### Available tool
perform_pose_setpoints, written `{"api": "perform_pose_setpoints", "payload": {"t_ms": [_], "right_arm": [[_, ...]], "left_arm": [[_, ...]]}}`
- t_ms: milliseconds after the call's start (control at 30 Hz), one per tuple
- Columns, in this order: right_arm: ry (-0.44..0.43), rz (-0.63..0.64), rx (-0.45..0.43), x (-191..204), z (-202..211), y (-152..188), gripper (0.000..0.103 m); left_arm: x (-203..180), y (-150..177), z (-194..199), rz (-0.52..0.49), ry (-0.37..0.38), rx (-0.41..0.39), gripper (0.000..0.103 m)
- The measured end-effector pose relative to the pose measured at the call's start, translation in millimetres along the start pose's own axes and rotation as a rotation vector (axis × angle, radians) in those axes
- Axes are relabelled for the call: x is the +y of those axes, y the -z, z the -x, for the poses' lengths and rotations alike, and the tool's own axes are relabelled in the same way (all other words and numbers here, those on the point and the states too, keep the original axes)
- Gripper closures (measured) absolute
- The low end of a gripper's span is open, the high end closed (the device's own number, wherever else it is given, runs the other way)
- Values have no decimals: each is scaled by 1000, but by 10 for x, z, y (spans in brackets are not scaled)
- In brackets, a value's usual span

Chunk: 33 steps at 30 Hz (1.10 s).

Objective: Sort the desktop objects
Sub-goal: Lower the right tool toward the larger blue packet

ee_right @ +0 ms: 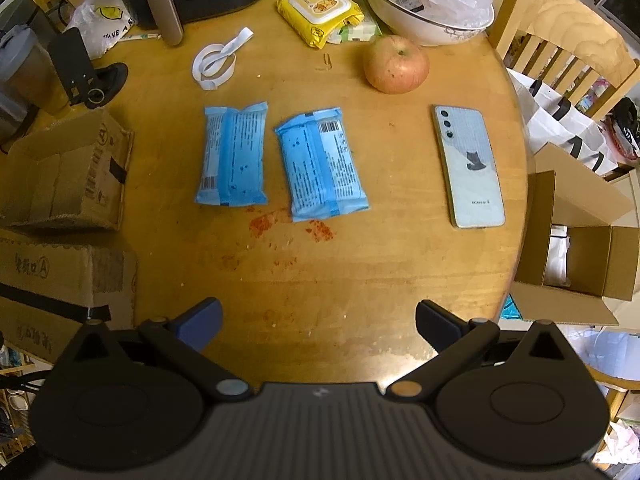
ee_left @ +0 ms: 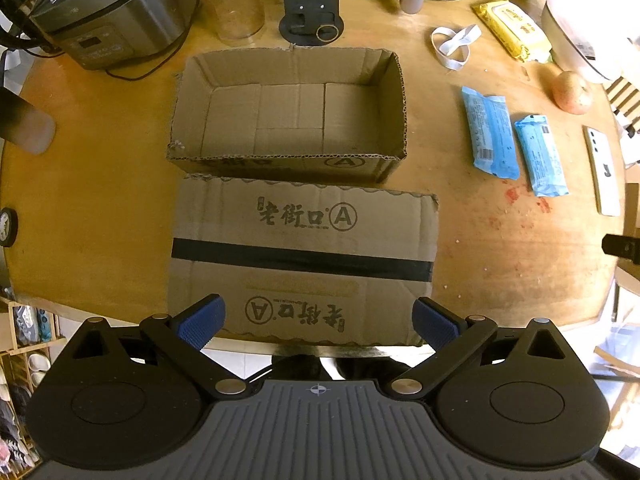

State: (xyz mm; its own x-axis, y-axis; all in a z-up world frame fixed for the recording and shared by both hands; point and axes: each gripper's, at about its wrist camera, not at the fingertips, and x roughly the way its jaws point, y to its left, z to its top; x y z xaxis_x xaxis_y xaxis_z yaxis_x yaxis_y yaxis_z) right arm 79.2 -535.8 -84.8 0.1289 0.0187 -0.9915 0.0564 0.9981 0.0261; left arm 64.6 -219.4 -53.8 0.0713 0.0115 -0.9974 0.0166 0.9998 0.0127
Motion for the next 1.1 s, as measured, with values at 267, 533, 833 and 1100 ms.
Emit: {"api": "perform_pose_setpoints", "payload": {"t_ms": [267,533,833,1100], "right_arm": [[8,5,-2,-13,-103,-156,0],[13,11,-2,-22,-221,-312,0],[18,17,-2,-31,-354,-487,0],[16,27,0,-11,-456,-657,0]], "left_arm": [[12,-3,3,7,-2,4,0],[50,-9,13,13,-3,6,0],[59,8,22,16,-5,8,0],[42,11,23,15,-8,10,0]]}}
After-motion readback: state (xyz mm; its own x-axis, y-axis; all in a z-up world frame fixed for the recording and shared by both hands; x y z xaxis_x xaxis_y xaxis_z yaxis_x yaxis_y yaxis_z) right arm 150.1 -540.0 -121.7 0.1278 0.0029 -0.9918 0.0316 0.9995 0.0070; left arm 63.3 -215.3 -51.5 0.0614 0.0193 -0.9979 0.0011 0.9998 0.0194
